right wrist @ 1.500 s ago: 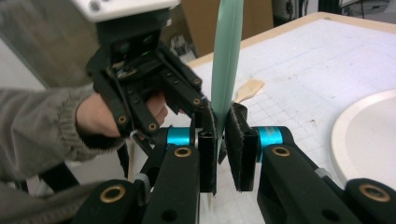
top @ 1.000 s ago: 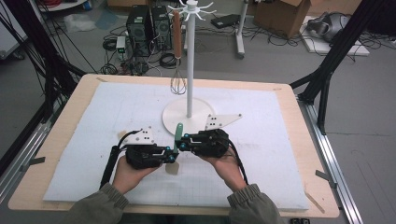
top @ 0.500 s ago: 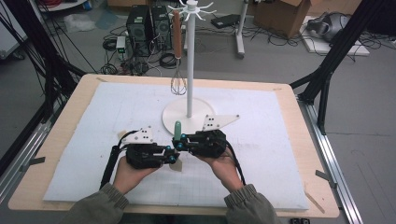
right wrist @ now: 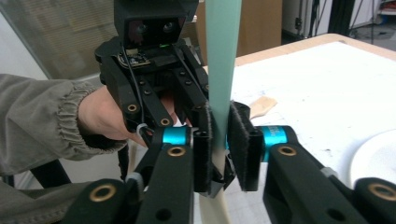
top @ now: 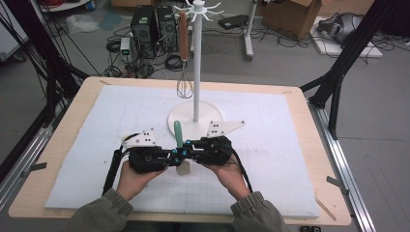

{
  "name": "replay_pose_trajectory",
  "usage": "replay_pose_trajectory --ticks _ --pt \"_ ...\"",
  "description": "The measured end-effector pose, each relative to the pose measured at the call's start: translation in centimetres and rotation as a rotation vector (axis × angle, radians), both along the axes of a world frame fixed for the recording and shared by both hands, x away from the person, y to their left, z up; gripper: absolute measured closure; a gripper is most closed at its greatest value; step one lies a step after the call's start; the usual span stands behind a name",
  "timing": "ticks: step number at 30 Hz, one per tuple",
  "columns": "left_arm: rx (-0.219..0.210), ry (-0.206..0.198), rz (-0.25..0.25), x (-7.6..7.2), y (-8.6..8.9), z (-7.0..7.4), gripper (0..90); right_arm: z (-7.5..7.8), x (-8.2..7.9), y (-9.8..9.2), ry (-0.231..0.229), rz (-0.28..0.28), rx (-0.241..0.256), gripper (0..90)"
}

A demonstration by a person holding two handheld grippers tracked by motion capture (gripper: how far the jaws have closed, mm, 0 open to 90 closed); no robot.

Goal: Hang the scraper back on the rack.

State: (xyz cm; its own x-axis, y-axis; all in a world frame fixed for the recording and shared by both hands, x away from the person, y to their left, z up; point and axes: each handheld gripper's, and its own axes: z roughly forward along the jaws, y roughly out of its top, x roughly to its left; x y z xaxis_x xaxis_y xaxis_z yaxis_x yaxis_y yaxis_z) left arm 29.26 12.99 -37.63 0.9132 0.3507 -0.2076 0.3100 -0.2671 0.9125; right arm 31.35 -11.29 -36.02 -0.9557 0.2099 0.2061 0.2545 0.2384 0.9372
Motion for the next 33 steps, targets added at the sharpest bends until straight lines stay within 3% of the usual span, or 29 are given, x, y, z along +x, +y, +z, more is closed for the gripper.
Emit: replay_pose_trajectory --ticks 4,6,14,16,20,28,33 --pt "0.010 -0.012 0.006 -0.1 0.2 -0.1 82.6 -0.1 0.0 0.3 -0.003 0.000 -0.005 83.6" --pt "0.012 -0.020 0.019 -0.1 0.3 0.0 77.3 -0.1 0.1 0.2 0.008 -0.008 -0.005 84.2" --pt "0.090 -0.068 0.033 -0.6 1.1 0.1 60.6 0.5 0.7 -0.7 -0.002 -0.042 -0.009 84.4" --pt "0.103 -0.065 0.053 -0.6 1.4 0.1 54.9 0.9 1.0 -1.0 0.002 -0.049 -0.015 84.4" --pt "0.089 -0.058 0.093 -0.6 2.6 -0.1 46.9 1.7 1.5 -1.5 -0.006 -0.059 -0.021 84.4" --pt "0.129 -0.069 0.172 -0.9 4.4 -0.1 28.8 3.0 2.1 -2.2 -0.016 -0.081 -0.040 84.4" --pt "0.130 -0.079 0.213 -1.3 5.6 0.1 23.6 4.2 2.5 -2.7 -0.032 -0.095 -0.050 84.4"
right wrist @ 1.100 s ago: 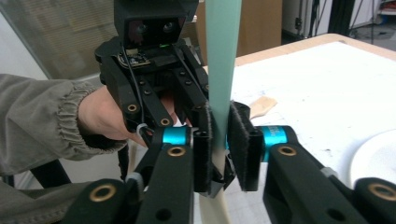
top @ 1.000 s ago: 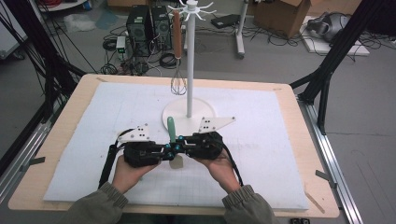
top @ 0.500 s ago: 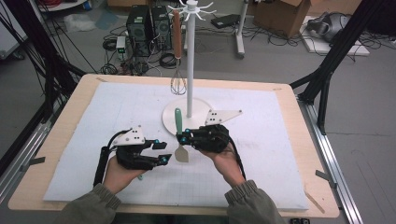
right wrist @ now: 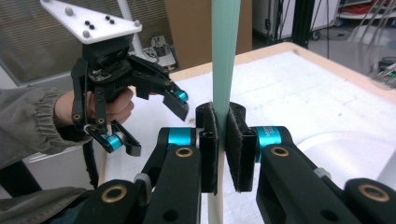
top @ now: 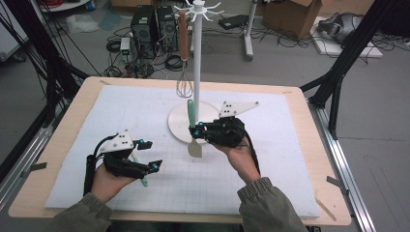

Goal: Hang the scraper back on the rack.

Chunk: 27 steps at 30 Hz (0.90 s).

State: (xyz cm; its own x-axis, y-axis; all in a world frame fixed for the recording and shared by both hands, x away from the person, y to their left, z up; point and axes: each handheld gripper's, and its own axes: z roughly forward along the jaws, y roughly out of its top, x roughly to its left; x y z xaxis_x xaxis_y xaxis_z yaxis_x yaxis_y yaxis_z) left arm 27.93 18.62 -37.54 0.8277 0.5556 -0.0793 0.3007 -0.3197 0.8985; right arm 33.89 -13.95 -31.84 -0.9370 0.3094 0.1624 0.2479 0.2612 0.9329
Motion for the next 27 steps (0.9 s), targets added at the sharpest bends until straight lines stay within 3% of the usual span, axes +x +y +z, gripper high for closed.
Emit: replay_pose_trajectory --ticks 15,27 --pt "0.012 -0.021 0.061 -0.7 2.9 0.0 12.2 3.4 1.8 0.1 -0.039 -0.024 -0.035 84.3" --pt "0.013 -0.008 0.106 -0.8 3.7 -0.7 4.7 5.7 3.3 0.5 -0.061 -0.014 -0.041 84.4"
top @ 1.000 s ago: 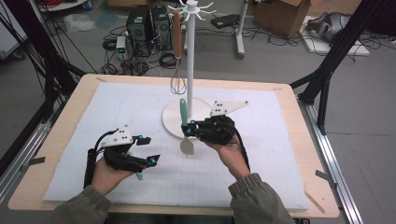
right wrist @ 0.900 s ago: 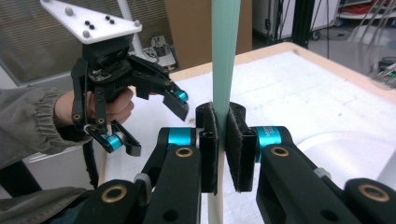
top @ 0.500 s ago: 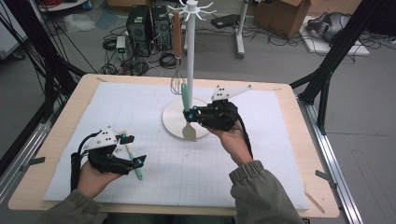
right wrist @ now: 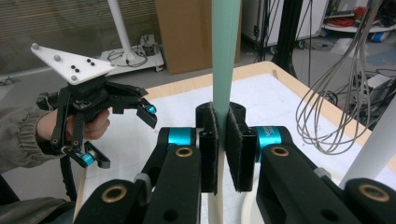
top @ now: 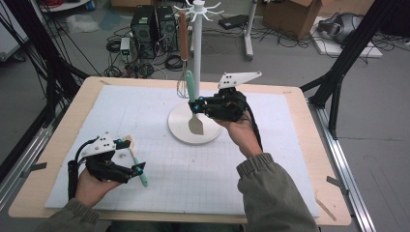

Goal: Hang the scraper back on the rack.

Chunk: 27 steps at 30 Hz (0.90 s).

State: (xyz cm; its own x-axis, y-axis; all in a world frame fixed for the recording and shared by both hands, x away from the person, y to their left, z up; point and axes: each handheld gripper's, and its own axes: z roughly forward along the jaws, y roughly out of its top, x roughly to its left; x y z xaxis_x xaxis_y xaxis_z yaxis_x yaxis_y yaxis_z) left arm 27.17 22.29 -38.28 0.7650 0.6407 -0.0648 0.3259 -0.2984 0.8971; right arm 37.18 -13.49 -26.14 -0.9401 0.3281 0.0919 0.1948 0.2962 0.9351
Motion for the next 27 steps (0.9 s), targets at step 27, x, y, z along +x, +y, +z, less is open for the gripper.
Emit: replay_pose_trajectory --ticks 27 --pt "0.000 -0.010 0.027 -0.1 0.7 -0.1 1.7 4.8 2.5 0.3 -0.022 -0.024 0.003 84.3"
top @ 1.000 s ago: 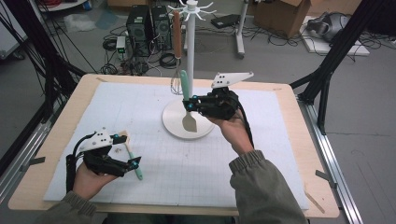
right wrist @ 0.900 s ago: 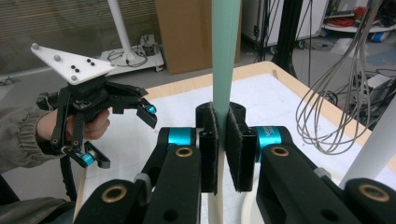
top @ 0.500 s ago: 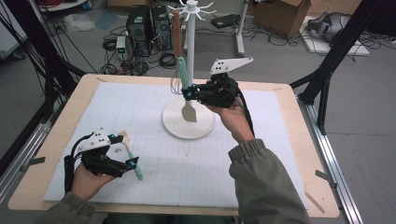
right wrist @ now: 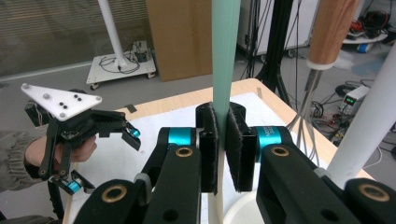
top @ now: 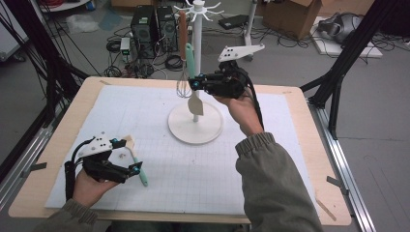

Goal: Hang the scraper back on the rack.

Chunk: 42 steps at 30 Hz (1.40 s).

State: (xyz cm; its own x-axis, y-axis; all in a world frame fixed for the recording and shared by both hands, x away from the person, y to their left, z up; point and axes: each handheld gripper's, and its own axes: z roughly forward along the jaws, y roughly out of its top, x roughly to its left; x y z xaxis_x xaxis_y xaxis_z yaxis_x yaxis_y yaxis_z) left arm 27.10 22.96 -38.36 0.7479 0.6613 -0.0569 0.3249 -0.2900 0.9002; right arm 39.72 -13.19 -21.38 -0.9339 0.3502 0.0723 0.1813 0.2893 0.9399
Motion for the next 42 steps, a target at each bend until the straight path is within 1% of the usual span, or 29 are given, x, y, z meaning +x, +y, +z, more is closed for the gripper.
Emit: replay_pose_trajectory --ticks 1,4,9,10,14,23,26,28,42 --pt "0.003 0.000 -0.001 0.0 0.0 0.0 1.7 0.1 0.2 0.0 -0.008 -0.001 -0.003 84.3" --pt "0.002 -0.001 0.003 0.0 0.1 0.0 1.8 0.7 0.4 0.1 -0.011 -0.005 0.011 84.3" --pt "0.003 -0.002 0.005 0.0 0.1 0.0 1.8 1.3 1.0 0.1 -0.005 -0.018 0.016 84.3" --pt "0.001 -0.003 0.007 0.0 0.1 0.0 1.8 1.4 1.1 0.1 -0.011 -0.017 0.015 84.4" --pt "0.002 -0.002 0.006 0.0 0.1 0.0 1.8 2.0 1.6 0.2 -0.008 -0.029 0.026 84.3" --pt "0.000 -0.004 0.006 0.0 0.2 0.0 1.7 2.7 2.4 0.4 -0.009 -0.044 0.035 84.3" --pt "-0.003 -0.006 0.009 0.0 0.3 0.0 1.7 2.9 2.5 0.5 -0.012 -0.052 0.031 84.3" --pt "-0.001 -0.006 0.009 0.0 0.3 0.0 1.7 3.1 2.6 0.5 -0.012 -0.056 0.041 84.3" --pt "-0.003 -0.006 0.008 -0.1 0.3 0.0 1.7 2.7 3.3 0.3 0.017 -0.090 0.047 84.1"
